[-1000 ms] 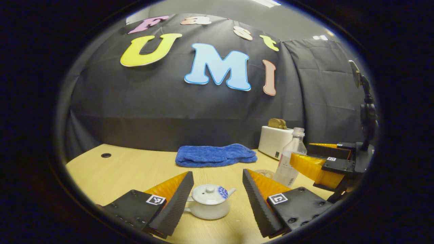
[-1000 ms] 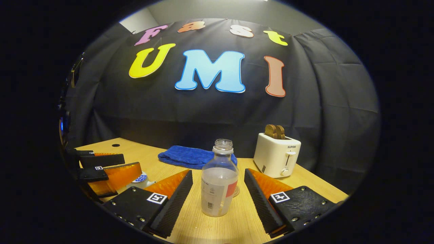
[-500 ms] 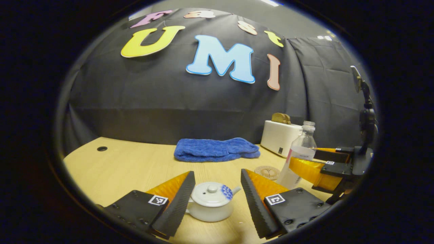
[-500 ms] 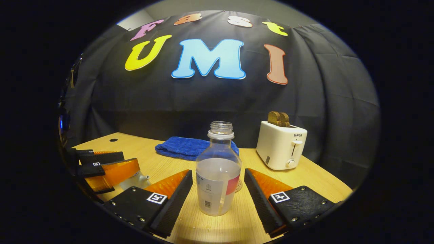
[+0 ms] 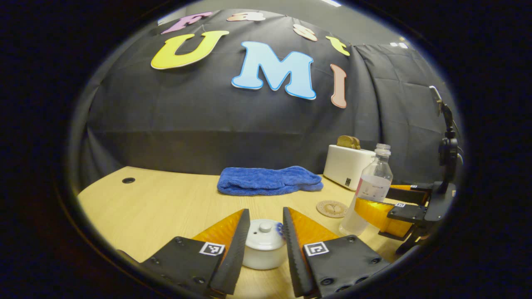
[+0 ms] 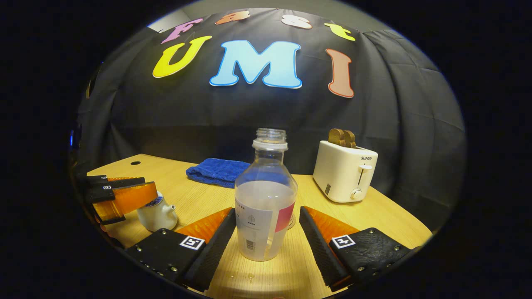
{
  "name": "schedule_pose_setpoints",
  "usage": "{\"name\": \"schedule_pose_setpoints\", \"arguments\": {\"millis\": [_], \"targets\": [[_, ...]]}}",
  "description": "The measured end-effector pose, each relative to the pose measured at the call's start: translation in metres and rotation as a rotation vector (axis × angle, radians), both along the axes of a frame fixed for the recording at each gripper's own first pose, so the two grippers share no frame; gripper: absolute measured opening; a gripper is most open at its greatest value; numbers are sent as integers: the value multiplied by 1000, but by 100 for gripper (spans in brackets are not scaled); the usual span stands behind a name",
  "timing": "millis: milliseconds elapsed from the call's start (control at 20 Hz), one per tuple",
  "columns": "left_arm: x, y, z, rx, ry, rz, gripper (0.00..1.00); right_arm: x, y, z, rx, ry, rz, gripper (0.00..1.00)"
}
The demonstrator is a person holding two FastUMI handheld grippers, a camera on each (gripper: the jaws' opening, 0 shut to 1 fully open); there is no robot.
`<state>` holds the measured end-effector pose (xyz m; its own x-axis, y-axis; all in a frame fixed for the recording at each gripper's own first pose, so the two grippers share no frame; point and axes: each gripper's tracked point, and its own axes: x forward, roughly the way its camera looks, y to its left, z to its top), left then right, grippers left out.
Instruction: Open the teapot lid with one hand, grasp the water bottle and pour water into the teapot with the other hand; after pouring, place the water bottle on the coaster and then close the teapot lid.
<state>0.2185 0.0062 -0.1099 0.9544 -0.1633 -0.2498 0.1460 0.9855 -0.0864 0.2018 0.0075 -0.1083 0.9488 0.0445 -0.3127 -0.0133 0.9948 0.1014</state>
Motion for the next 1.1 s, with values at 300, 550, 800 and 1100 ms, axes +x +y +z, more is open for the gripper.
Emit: {"name": "schedule_pose_setpoints", "arguments": {"millis": [300,550,800,1100], "targets": [[-3,-1,2,6,-22,12,36,0,2,-13,15,38,14,95],[2,-1,-1,12,-33,19,19,1,1,-12,41,38,16,96],[0,1,3,-1,-39,8,19,0,4,-14,39,27,27,89],[-2,3,6,-63,-61,19,13,-1,1,-14,54,26,23,77]]}}
